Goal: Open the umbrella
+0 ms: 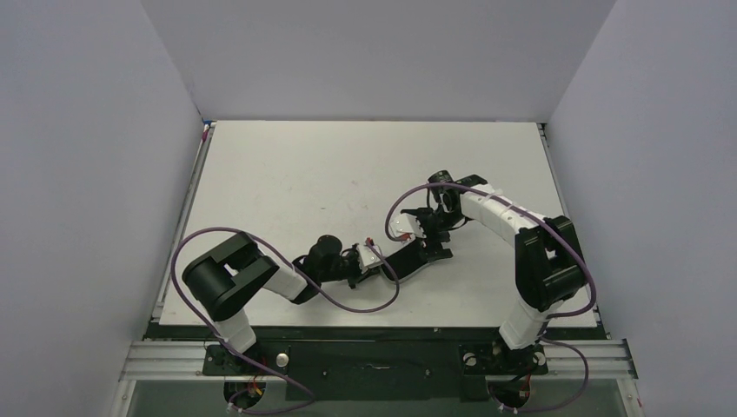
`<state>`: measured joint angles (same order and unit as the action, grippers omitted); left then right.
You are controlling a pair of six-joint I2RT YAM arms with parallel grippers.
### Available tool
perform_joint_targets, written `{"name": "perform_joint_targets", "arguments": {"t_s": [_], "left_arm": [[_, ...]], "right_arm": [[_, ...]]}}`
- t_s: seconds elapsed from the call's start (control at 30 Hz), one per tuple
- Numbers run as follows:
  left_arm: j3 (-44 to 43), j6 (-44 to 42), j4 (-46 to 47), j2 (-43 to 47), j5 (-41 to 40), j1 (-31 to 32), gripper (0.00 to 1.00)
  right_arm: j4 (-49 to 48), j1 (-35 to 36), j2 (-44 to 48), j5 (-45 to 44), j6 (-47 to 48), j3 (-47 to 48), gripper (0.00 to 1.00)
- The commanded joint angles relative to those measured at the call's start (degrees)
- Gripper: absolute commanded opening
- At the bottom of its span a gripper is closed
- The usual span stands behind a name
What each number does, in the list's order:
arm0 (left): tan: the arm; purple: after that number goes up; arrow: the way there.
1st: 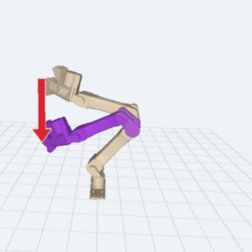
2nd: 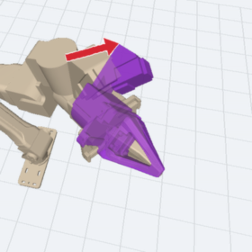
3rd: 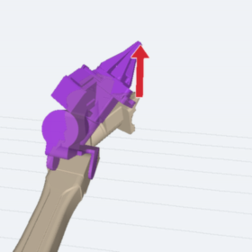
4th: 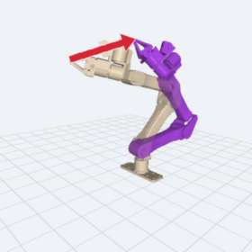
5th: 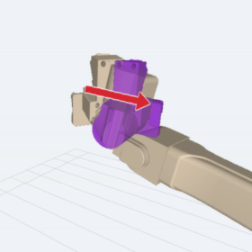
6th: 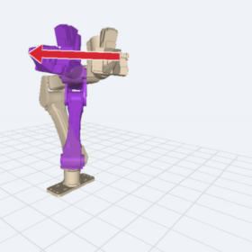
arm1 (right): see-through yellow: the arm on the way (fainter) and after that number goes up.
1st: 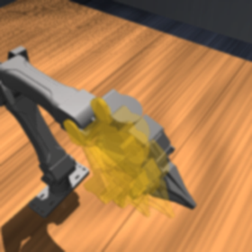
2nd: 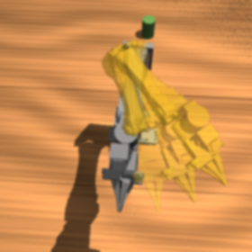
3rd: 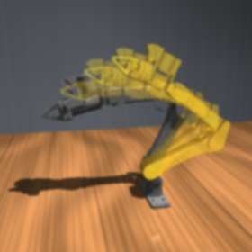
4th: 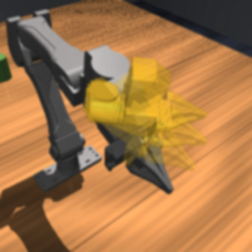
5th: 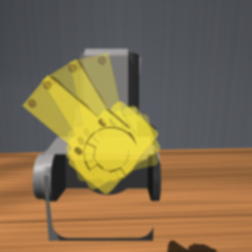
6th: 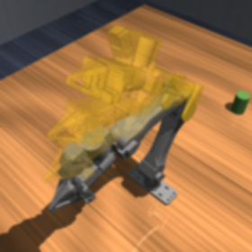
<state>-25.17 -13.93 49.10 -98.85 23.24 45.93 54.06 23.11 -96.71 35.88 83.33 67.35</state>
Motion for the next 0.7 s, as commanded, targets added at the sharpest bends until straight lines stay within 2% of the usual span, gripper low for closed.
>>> {"name": "perform_joint_targets", "arguments": {"t_s": [0.0,0.2,0.37,0.43,0.47,0.53,0.63,0.67], "left_arm": [[-1.91,-0.87,1.99,-0.69,1.79,-0.46,0.0],[-2.21,-0.83,1.77,-0.86,1.97,-0.63,0.0],[-1.16,-1.03,0.92,1.16,2.09,-1.41,0.0],[-0.42,-0.98,0.98,2.21,2.08,-1.45,0.0],[-0.24,-0.85,0.9,2.71,2.07,-1.41,0.0],[0.23,-0.39,0.83,3.17,1.93,-1.22,0.0],[1.15,0.15,0.74,3.96,1.64,-0.37,0.0],[1.63,0.45,0.71,4.46,1.57,-0.21,0.0]], "right_arm": [[0.31,1.64,-1.82,-1.18,0.53,3.71,0.88],[8.18,3.31,-6.7,-4.9,0.19,8.41,0.8],[7.34,3.75,-5.67,-6.43,-2.47,4.37,0.75],[4.4,4.46,-4.61,-7.23,-5.17,2.81,0.66],[2.74,4.85,-4.36,-7.8,-7.39,2.53,0.56],[1.92,5.28,-5.0,-8.95,-10.47,2.91,0.44],[1.58,5.34,-6.03,-10.65,-12.87,3.18,0.29],[1.29,5.29,-6.06,-11.42,-13.08,2.9,0.27]]}}
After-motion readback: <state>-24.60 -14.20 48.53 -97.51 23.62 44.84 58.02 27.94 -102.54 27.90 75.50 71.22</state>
